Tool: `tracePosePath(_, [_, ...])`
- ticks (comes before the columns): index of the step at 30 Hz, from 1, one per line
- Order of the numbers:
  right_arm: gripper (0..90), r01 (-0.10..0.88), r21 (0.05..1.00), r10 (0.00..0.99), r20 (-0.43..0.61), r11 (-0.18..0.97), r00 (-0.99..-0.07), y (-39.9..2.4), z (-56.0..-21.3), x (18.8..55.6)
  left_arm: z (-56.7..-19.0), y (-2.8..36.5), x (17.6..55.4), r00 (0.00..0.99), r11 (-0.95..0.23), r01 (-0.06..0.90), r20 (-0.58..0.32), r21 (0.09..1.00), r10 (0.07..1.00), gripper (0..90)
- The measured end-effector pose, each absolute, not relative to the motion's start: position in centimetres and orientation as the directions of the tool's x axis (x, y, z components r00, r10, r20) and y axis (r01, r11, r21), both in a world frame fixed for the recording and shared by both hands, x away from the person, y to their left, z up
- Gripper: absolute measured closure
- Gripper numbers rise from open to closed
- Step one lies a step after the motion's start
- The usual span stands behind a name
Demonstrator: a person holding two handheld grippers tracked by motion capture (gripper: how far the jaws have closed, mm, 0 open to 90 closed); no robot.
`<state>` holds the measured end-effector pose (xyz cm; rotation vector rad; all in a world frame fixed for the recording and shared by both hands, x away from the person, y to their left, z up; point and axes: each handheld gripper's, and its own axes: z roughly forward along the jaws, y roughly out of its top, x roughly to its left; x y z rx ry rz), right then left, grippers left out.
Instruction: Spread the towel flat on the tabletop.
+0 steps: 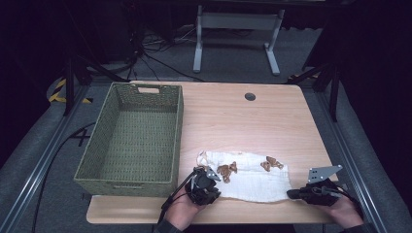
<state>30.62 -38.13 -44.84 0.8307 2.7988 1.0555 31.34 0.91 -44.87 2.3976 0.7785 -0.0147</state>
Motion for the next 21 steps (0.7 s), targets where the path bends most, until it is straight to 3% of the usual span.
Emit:
tracePosePath(4, [73.2,0.45,0.659,0.494,0.134,0.602,-0.859,-38.3,-44.3,30.7,-44.0,0.8,31.3,0.83,-0.619,0.524,-0.189,0.585,0.524,66.3])
tracePosePath(7, [72.2,0.435,0.685,0.497,0.122,0.585,-0.859,-38.4,-43.8,30.9,-43.5,0.7,31.7,0.83,-0.603,0.516,-0.181,0.608,0.528,66.3])
tracePosePath(13, [83.3,0.419,0.703,0.513,0.09,0.574,-0.853,-37.3,-43.2,32.9,-43.4,-0.8,33.9,0.825,-0.597,0.509,-0.156,0.62,0.543,81.1])
tracePosePath(16, [89.0,0.421,0.676,0.496,0.093,0.605,-0.863,-35.6,-43.8,34.6,-43.9,-2.0,35.4,0.825,-0.618,0.503,-0.124,0.604,0.551,83.7])
tracePosePath(21, [89.5,0.421,0.627,0.49,0.072,0.655,-0.869,-33.8,-44.7,36.2,-44.8,-3.5,37.0,0.833,-0.654,0.5,-0.108,0.568,0.543,85.5])
